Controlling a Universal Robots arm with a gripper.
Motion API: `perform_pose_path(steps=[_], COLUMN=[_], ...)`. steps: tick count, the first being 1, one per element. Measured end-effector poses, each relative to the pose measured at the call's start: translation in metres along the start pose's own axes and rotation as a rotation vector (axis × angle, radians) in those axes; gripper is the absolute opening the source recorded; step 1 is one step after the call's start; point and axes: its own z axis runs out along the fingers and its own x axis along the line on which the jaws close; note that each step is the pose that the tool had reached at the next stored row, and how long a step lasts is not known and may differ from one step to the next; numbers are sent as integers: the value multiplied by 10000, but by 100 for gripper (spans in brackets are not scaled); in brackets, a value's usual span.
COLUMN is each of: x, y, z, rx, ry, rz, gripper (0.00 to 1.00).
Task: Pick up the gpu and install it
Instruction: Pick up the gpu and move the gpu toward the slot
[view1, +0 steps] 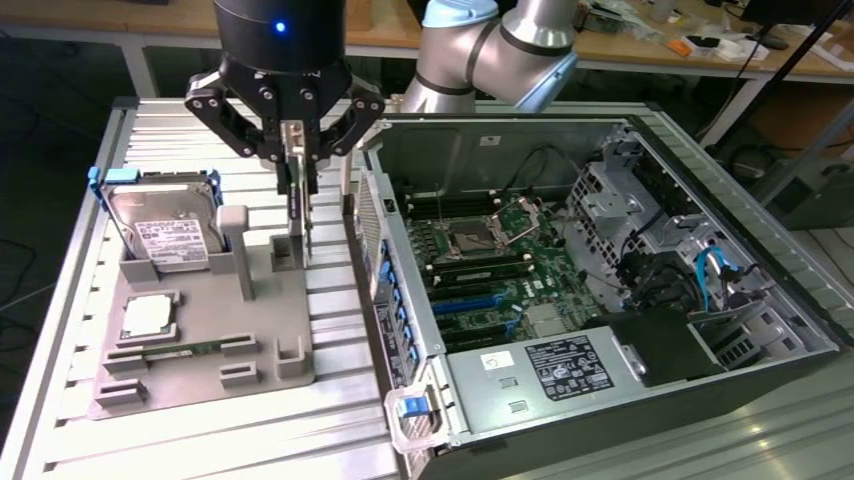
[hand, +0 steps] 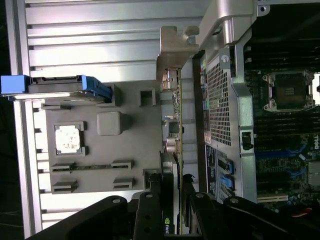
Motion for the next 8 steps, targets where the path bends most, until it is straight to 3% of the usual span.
perform_pose_path(steps=[8], x=[-5], y=[3], z=[-61], rx=[-2], ry=[-2], rz=[-1], gripper=[27])
